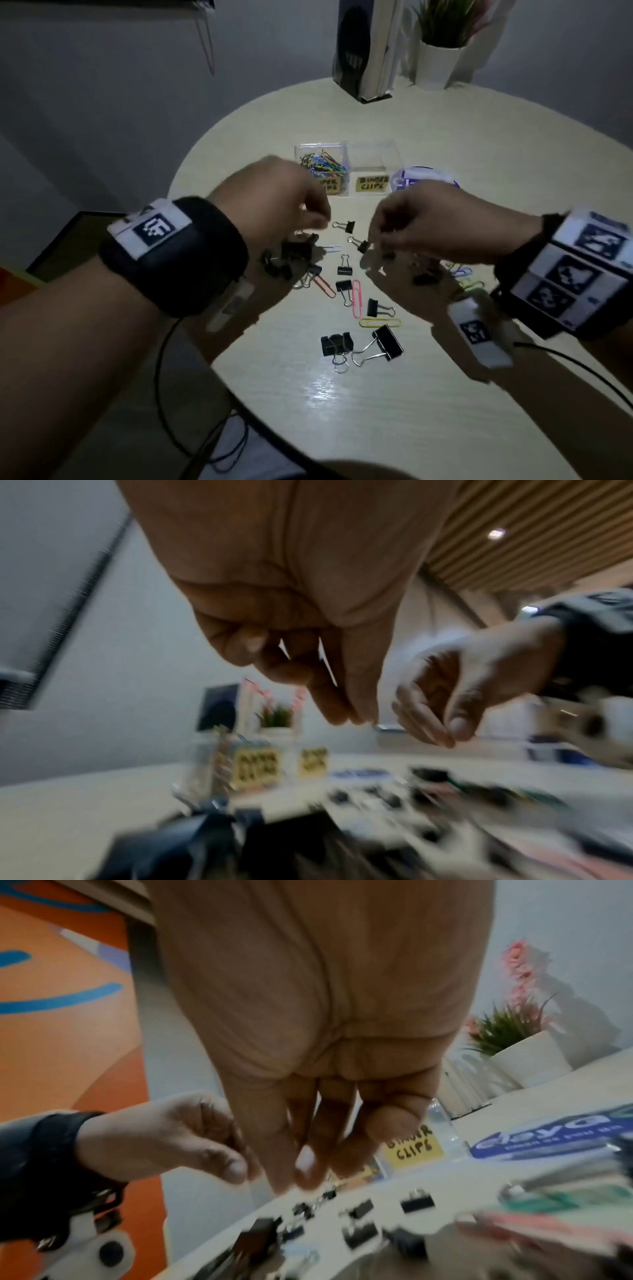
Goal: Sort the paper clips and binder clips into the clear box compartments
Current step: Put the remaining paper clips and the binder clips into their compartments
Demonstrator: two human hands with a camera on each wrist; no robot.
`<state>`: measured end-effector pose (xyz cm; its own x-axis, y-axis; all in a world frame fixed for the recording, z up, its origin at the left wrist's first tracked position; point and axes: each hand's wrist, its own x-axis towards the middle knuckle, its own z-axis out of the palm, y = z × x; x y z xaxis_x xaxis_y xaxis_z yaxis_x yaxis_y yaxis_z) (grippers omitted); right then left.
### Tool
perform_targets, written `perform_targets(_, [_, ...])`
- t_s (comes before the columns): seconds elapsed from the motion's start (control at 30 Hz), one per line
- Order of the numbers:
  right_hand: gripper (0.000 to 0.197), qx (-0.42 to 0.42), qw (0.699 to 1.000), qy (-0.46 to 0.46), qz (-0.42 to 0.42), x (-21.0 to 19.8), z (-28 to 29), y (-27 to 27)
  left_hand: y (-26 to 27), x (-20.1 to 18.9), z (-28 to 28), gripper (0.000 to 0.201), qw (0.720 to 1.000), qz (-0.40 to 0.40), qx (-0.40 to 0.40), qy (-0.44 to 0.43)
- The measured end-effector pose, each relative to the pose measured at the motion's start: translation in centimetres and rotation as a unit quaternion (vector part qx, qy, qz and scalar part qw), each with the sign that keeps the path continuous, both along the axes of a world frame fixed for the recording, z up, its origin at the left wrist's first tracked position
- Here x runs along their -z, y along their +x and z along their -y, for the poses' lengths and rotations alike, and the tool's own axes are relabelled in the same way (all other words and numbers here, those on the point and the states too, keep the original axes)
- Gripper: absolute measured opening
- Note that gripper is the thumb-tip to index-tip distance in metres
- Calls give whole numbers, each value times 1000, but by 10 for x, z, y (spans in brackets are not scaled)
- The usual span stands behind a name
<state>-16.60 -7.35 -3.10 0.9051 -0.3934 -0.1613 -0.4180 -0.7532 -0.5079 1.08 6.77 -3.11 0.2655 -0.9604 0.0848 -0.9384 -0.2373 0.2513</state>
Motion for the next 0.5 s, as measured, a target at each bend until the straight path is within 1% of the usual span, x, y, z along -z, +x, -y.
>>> perform_targets(0.07, [6, -27, 997, -40, -59, 10, -16, -21, -22, 16, -13, 17, 991, 64, 81, 86])
perform_targets(0.17, [8, -15, 994, -74, -74, 23, -29, -39, -34, 32, -18, 22, 976, 113, 111, 148])
perform_targets(0.2, [9, -10, 995, -73, -67, 25, -32, -42, -34, 34, -18, 23, 973, 124, 115, 155])
perform_targets(0.27, [7, -29, 997, -62, -45, 27, -37, -46, -34, 35, -17, 22, 970, 140, 121, 159])
perform_targets(0.3, [4, -49, 996, -53, -45, 27, -39, -46, -34, 34, -17, 21, 969, 141, 124, 160])
perform_targets(0.33, [5, -69, 995, -51, -54, 26, -41, -46, -34, 34, -16, 19, 968, 143, 128, 162])
perform_targets(0.4, [9, -91, 991, -73, -70, 28, -43, -46, -36, 33, -13, 19, 966, 148, 133, 164])
perform_targets(0.43, [7, -91, 990, -85, -70, 30, -43, -46, -37, 33, -13, 17, 967, 147, 132, 158])
perform_targets(0.5, [3, -97, 988, -102, -60, 32, -42, -48, -42, 29, -14, 11, 983, 101, 103, 110])
